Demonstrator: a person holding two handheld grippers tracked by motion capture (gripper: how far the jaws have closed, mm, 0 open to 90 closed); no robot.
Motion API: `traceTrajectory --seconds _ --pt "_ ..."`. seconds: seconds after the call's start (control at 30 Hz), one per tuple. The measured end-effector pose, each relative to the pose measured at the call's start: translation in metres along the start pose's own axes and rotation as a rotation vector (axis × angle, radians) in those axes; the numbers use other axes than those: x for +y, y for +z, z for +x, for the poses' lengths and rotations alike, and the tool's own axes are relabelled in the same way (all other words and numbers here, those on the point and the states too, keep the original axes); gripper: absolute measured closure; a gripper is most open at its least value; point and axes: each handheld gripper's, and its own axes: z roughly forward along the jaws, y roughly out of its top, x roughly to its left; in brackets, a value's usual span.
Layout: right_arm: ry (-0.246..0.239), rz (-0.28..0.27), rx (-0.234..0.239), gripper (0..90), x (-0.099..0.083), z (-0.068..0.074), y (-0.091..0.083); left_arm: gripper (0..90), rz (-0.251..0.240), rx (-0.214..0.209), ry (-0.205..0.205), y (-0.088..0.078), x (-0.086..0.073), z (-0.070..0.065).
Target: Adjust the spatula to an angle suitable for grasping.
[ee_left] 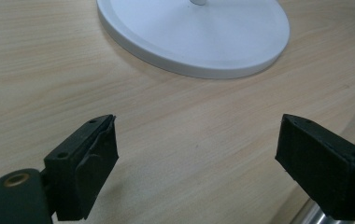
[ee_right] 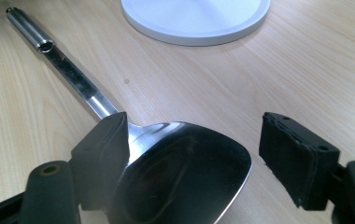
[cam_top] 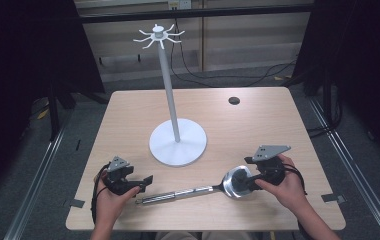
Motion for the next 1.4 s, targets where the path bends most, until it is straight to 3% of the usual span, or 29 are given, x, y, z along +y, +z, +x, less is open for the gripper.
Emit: traceTrajectory --seconds 0.07,0.23,0.47,0.6,0.8,0.9,1.2,1.27,1.4 --pt "-0.002 0.002 -0.002 31.8 -0.001 0.001 0.000 12.5 0.001 -0.001 0.005 0.001 0.001 0.000" --pt "-0.024 0.019 0.009 36.7 -0.003 0.007 0.002 12.5 -0.008 -0.005 0.004 0.004 0.004 -0.002" --pt "-0.005 0.034 0.038 76.8 -0.005 0.015 0.010 12.7 -0.014 0.000 0.002 0.004 0.005 0.000" --pt "-0.033 0.059 0.053 87.3 -0.006 0.022 0.018 12.8 -0.018 0.007 0.005 0.005 0.005 0.000" --pt "-0.076 0.116 0.081 90.0 -0.004 0.033 0.032 12.8 -0.021 0.001 0.015 0.005 0.007 -0.002" --pt "-0.064 0.127 0.083 90.0 -0.004 0.033 0.039 12.9 -0.020 0.002 0.016 0.003 0.006 -0.002" --pt "-0.075 0.150 0.070 90.0 -0.005 0.033 0.048 12.9 -0.024 0.010 0.015 0.001 0.005 -0.002" --pt "-0.088 0.188 0.059 90.0 -0.007 0.033 0.051 12.9 -0.021 0.007 0.014 0.001 0.005 -0.003" --pt "-0.049 0.192 0.048 90.0 -0.009 0.028 0.050 12.9 -0.021 0.006 0.012 0.001 0.005 -0.004"
